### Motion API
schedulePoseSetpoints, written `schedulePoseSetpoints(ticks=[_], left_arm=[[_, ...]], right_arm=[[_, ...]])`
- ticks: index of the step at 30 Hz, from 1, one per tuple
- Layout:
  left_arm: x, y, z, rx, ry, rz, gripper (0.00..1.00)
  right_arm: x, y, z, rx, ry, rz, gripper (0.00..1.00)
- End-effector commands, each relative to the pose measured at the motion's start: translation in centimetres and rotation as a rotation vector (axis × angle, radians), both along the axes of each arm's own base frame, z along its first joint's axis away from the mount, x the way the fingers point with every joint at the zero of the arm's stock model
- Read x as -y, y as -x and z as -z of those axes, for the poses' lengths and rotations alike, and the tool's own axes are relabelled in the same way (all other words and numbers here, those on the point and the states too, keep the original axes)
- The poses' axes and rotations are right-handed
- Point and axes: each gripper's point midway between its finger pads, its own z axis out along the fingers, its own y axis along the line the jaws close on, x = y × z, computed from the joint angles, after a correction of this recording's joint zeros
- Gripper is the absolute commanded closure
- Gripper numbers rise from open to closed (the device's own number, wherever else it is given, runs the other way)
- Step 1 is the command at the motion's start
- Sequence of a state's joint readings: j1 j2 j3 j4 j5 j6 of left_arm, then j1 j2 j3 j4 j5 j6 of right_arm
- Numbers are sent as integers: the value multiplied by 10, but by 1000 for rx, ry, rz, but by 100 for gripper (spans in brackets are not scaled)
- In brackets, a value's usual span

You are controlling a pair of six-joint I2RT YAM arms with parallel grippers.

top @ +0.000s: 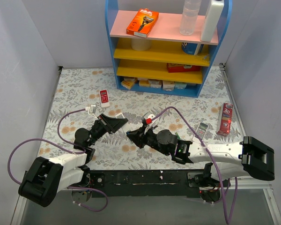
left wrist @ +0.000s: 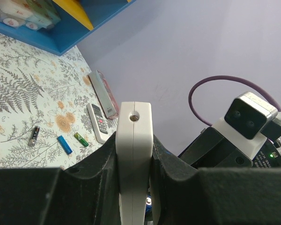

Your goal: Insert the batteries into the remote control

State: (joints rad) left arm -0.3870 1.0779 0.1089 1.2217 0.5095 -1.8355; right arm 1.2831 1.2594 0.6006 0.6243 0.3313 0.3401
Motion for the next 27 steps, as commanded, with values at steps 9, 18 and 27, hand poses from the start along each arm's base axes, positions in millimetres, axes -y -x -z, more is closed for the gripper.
schedulePoseSetpoints(ticks=[9,18,27], left_arm=[[-4,14,-43,94,111,23,100],[-6,11,-42,70,125,5,100],[-6,12,-40,66,126,6,100]], right_arm=[[10,-7,32,-27,123,51,76],[11,-7,33,-30,117,54,73],[12,-8,27,-29,86,63,70]])
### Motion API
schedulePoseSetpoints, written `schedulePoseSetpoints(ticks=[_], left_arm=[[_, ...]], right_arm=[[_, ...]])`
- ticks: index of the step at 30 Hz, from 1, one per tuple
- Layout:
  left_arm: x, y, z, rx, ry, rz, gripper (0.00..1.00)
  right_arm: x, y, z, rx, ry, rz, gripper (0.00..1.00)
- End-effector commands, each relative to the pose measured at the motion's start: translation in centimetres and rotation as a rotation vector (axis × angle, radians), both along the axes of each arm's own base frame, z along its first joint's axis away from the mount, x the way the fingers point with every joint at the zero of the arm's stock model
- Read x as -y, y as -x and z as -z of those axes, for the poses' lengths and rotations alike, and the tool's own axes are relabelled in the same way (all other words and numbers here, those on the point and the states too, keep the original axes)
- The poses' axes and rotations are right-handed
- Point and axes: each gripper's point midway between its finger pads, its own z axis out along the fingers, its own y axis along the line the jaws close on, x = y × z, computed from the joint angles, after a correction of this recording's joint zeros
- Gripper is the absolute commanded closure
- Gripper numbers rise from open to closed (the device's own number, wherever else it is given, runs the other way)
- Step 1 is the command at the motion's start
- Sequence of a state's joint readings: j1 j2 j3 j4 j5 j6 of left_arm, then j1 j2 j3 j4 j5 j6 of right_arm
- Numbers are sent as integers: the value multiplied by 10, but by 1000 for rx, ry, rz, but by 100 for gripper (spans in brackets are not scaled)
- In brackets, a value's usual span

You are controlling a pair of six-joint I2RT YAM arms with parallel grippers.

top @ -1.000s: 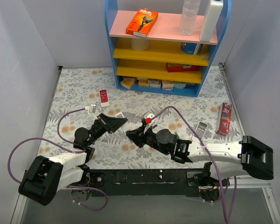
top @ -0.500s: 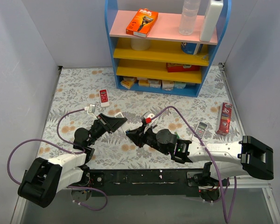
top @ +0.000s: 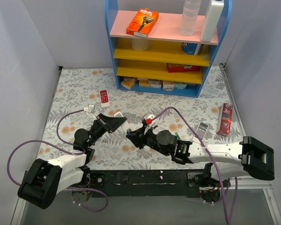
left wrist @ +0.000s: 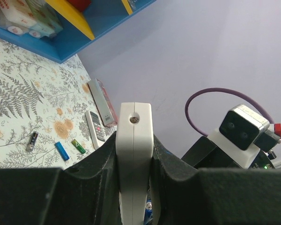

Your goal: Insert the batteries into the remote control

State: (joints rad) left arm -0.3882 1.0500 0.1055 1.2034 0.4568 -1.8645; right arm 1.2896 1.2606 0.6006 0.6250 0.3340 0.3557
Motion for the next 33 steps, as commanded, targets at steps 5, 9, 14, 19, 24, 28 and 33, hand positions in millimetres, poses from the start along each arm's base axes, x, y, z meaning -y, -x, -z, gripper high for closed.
schedulePoseSetpoints(ticks=[5,9,14,19,24,28,33], left_arm=[[-1,17,-33,83,93,47,100],[-1,17,-29,64,89,48,100],[-1,15,-20,27,85,44,100],[-1,16,-12,-8,93,51,100],[-1,18,-10,-29,115,63,100],[-2,19,-8,-39,123,69,100],[-2,19,-8,-43,124,67,100]], right_arm=[[16,-14,23,-7,89,87,71],[18,-16,19,4,82,101,75],[17,-19,13,15,75,114,83],[16,-21,7,32,66,119,91],[14,-22,-2,55,31,117,94],[15,-22,-9,69,-8,118,94],[16,-24,-12,79,-13,127,94]])
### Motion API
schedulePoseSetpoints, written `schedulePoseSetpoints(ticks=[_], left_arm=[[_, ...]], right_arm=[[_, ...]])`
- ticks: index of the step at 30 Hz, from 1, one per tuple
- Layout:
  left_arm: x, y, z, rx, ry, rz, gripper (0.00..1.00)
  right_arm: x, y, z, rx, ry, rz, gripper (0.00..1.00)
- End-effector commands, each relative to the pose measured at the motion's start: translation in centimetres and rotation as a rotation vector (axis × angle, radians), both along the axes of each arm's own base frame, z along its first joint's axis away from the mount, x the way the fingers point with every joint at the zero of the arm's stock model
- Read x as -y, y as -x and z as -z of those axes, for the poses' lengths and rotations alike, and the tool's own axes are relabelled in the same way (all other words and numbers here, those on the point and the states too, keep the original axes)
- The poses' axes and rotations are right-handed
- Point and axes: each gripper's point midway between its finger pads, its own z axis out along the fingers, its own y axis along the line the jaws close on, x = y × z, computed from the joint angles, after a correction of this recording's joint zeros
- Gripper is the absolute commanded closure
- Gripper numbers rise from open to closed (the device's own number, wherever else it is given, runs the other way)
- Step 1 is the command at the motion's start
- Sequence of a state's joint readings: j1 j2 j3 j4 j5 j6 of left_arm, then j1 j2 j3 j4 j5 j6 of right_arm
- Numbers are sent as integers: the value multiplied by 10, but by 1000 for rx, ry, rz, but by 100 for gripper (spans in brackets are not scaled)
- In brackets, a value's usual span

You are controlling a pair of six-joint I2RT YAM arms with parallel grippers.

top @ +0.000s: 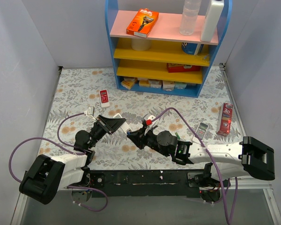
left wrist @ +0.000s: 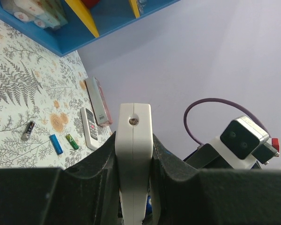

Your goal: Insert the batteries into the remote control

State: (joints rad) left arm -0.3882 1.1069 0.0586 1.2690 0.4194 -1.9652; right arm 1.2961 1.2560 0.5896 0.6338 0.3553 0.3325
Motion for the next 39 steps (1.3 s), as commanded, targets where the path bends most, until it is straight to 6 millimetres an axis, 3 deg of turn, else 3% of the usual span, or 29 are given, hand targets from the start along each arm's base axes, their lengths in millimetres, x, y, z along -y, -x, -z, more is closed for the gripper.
schedulePoseSetpoints(ticks=[1,12,15,25,32,39], left_arm=[[2,20,-23,70,69,69,100],[1,18,-20,48,66,59,100],[2,19,-19,40,66,65,100],[3,18,-18,15,76,67,100],[0,17,-22,12,103,53,100],[-3,17,-29,15,135,41,100]], right_arm=[[13,-23,-15,57,-29,116,94],[8,-28,-20,75,-39,130,91],[7,-30,-21,80,-39,135,85],[3,-36,-18,79,-31,144,85],[-3,-29,-12,54,-55,101,85],[-8,-22,-5,16,-89,62,77]])
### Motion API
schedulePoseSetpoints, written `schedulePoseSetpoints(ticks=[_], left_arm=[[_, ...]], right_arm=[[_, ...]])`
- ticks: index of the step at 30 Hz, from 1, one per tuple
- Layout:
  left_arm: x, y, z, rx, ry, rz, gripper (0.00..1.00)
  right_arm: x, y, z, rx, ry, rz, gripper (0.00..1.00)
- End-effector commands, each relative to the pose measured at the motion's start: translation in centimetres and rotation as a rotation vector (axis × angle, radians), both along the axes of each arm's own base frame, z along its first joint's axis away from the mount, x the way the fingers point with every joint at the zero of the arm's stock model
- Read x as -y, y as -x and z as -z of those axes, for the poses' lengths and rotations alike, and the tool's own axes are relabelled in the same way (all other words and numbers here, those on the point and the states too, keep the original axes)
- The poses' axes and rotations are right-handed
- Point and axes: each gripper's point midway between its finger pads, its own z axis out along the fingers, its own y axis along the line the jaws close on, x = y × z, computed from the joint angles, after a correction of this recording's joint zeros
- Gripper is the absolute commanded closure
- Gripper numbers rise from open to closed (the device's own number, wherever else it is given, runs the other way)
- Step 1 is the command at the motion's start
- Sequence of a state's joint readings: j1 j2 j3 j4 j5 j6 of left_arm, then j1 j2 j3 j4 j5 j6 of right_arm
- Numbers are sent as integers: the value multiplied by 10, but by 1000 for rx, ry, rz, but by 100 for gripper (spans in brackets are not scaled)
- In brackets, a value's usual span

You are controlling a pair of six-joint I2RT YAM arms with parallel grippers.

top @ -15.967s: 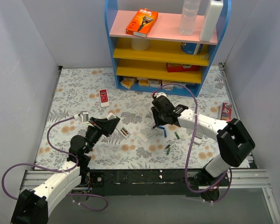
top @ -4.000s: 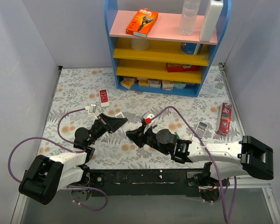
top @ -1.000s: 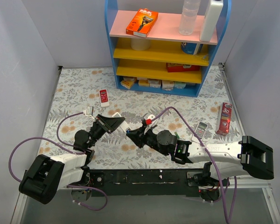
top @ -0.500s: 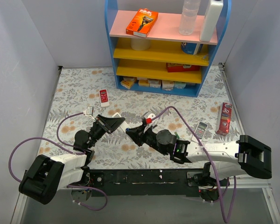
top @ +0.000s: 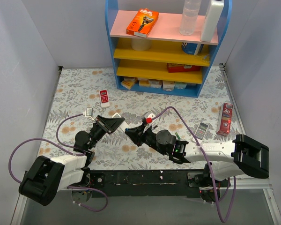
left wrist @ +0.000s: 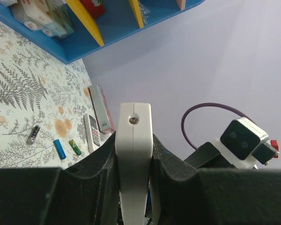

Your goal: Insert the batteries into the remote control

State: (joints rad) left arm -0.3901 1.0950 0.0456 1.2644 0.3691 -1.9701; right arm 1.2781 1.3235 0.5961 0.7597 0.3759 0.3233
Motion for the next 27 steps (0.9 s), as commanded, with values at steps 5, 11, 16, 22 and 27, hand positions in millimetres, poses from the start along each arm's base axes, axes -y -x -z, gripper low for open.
schedulePoseSetpoints(ticks=[5,11,16,22,27], left_arm=[[0,22,-34,33,138,76,100],[-2,23,-35,30,146,68,100],[-3,24,-34,14,159,68,100],[-5,24,-32,-11,183,67,100],[-6,23,-33,-25,199,64,100]], right_arm=[[2,-8,7,-21,-36,32,72],[7,-8,12,-22,-36,44,72],[11,-11,13,-15,-31,64,72],[15,-14,15,2,-16,88,68],[17,-17,17,9,-3,100,65]])
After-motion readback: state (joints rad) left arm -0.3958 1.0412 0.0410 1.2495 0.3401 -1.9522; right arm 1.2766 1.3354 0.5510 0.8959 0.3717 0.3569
